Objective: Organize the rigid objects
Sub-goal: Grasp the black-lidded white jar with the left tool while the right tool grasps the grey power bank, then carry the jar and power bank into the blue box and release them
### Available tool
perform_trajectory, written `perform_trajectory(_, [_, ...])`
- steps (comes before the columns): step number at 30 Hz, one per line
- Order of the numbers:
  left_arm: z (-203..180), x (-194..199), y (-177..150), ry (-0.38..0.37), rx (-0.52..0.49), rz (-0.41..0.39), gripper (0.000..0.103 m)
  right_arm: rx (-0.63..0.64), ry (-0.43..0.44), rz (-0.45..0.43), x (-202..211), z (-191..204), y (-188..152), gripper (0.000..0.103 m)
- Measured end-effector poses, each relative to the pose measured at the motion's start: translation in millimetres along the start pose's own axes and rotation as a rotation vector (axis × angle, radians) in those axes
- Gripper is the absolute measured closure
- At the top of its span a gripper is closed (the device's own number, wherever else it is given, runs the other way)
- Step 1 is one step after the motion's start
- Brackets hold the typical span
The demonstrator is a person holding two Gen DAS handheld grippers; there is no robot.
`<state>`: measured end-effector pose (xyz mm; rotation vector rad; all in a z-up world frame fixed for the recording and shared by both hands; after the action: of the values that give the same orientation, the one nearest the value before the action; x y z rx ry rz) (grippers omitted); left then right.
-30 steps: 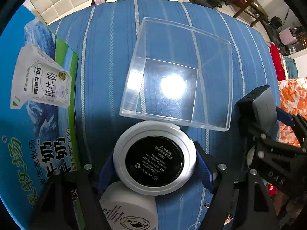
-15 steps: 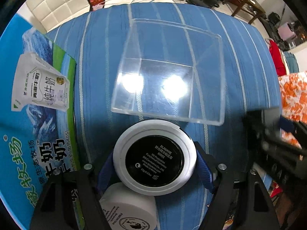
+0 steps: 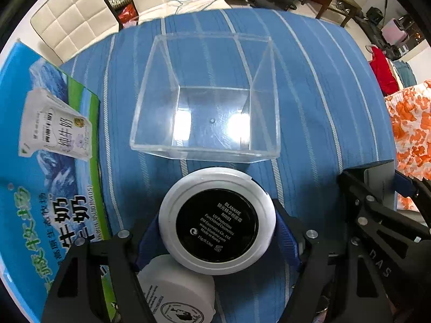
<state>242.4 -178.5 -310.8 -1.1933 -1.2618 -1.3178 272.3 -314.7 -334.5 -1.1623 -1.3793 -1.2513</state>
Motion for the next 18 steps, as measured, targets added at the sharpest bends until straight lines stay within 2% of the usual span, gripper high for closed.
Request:
perform_trajectory(5, [-3.3, 16.4, -1.3, -0.009, -0.025, -0.04, 0.03, -0.008, -0.026, -0.062, 22.0, -0.8, -6.4, 0.042])
perform_trajectory(11, [-1.0, 45.1, -5.7, -0.031, -0.045, -0.097, 0.03, -0.061, -0.015, -0.123, 53.9, -7.5, -17.1, 0.042])
perform_trajectory(18, [8.9, 96.6, -8.1, -0.078, -0.072, -0.187, 0.03, -0.096, -0.015, -0.215, 118.9, -7.6, -30.3, 0.042])
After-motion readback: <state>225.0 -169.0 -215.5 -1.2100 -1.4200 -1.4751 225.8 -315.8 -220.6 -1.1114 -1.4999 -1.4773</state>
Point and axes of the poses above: each gripper's, at about its wrist camera, not at the fingertips, and x roughly against the way its jaws point, z to its left, y to its top, the point moved 4 cm from there along -x, roughly the way its jaws point, and after that the axes turned 5 degrees about x, right-handed, at the moved point
